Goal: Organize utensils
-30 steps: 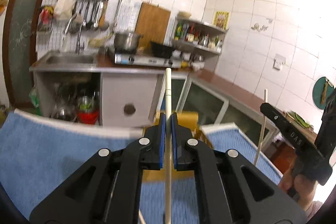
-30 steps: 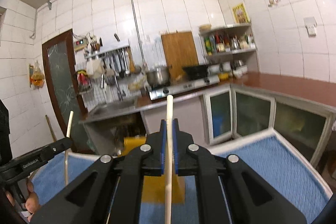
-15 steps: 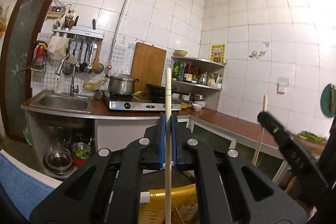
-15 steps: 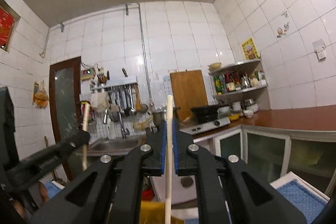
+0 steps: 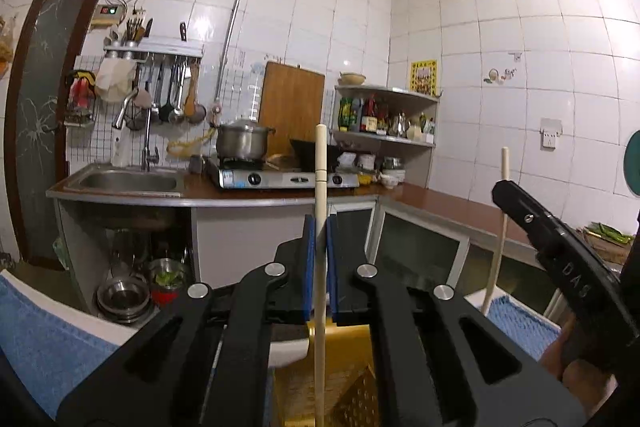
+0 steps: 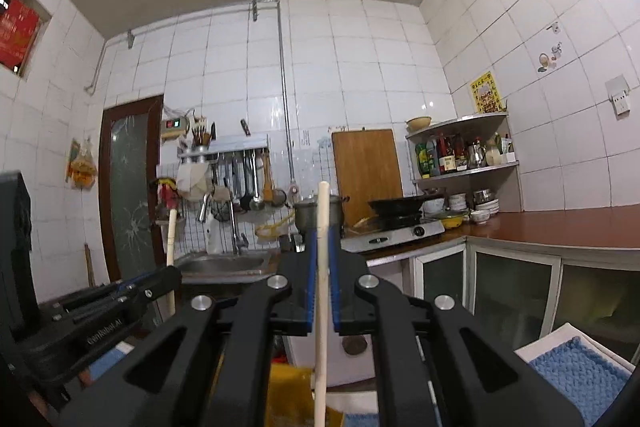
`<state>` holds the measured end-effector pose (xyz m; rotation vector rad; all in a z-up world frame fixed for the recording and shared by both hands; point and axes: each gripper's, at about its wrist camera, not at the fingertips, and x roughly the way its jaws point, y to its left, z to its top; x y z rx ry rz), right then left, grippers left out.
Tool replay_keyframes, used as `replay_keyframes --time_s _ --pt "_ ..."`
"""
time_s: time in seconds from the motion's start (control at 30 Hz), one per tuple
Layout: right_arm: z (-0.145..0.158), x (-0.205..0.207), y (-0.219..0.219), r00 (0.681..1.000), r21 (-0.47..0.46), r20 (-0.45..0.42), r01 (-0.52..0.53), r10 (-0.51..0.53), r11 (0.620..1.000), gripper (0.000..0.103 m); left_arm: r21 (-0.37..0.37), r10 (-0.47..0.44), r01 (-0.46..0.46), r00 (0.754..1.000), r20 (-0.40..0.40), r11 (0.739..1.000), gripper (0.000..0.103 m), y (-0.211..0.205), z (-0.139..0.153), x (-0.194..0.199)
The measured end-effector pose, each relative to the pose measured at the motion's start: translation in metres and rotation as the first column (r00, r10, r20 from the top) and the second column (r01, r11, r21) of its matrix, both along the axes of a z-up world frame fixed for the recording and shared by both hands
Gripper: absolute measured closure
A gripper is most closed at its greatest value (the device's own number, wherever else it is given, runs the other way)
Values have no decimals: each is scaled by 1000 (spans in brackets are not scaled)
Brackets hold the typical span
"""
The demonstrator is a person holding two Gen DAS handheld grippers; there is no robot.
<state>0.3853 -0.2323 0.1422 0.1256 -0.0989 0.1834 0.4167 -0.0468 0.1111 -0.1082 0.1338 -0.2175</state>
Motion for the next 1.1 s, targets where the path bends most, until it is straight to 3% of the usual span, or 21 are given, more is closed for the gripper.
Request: replay_keyframes --time_s 0.13,0.33,0.53,0.7,0.8,0.9,1.0,1.1 --pt "-15 -3 4 999 -20 -43 -8 8 1000 97 30 -2 3 999 -38 1000 99 0 -13 -4" --pt "-33 -1 4 993 -41 -114 -5 1 999 97 -2 -17 17 992 -129 1000 99 10 -27 -7" --pt "-38 9 -5 970 -7 -244 -18 15 1000 97 -24 -23 18 965 -263 1000 96 17 -36 -4" --pt "-30 9 -13 942 -2 -334 -34 31 999 96 -32 17 -29 947 -321 999 49 29 -26 -14" --pt "-24 0 -17 933 7 -358 -40 40 999 93 -31 28 -43 929 -370 999 39 37 -16 -23" --pt "-14 -17 -23 929 23 -368 -29 35 999 48 -37 41 -63 905 -423 997 22 49 -10 -37" --pt "-9 -44 -24 922 -7 -387 -18 14 1000 48 4 96 -105 890 -445 994 12 58 -10 -59" --pt "-14 -62 -25 903 -29 -429 2 -14 1000 48 31 120 -120 870 -478 992 8 67 -17 -79"
